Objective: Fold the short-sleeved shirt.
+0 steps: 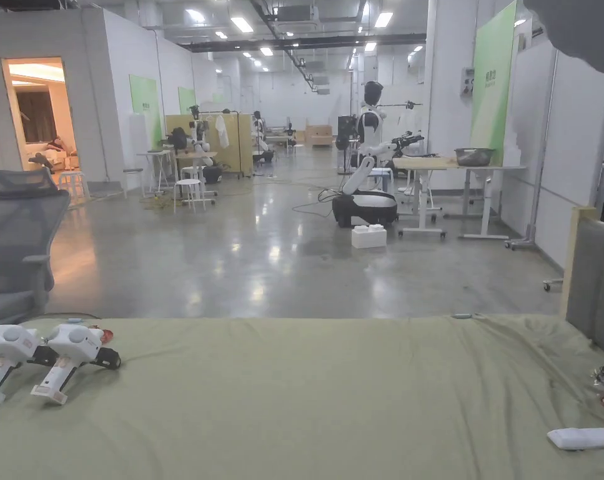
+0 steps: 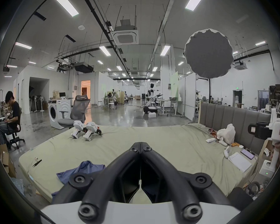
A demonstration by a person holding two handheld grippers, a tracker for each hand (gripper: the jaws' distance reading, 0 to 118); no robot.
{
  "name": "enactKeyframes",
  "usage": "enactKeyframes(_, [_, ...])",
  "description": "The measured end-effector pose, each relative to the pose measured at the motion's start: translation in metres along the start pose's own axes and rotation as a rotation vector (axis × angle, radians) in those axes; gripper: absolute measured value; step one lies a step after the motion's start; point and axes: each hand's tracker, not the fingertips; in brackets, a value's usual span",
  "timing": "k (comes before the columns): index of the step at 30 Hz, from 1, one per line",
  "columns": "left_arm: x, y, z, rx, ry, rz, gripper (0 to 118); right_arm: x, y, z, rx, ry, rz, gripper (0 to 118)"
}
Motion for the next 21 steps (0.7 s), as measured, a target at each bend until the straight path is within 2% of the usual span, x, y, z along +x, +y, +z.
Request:
enactKeyframes(7, [-0.029, -0.017, -0.007, -0.071, 0.041, 0.018, 2, -0.002, -0.015, -0.013, -0.06, 0.017, -0.021, 0])
enactKeyframes(9, [-0.046, -0.024, -0.016, -0.116, 0.066, 0.103, 17, -0.003, -0.02, -0.018, -0.087, 0.029, -0.032, 0])
enactKeyframes(12, [-0.073, -0.039, -0.032, -0.205, 0.131, 0.148, 48, -0.006, -0.029, -0.025, -0.12, 0.044, -0.032, 0])
enactKeyframes(13, [-0.083, -0.047, -0.038, -0.232, 0.144, 0.154, 52, -0.007, -0.032, -0.028, -0.131, 0.048, -0.029, 0])
enactKeyframes(15, [-0.096, -0.059, -0.046, -0.283, 0.159, 0.142, 53, -0.008, -0.037, -0.035, -0.157, 0.059, -0.026, 0])
enactKeyframes(19, [-0.115, -0.086, -0.066, -0.331, 0.159, 0.14, 83, -0.015, -0.048, -0.049, -0.202, 0.083, -0.032, 0])
enactKeyframes(21, [-0.125, -0.103, -0.083, -0.396, 0.171, 0.173, 89, -0.018, -0.053, -0.056, -0.229, 0.102, -0.043, 0])
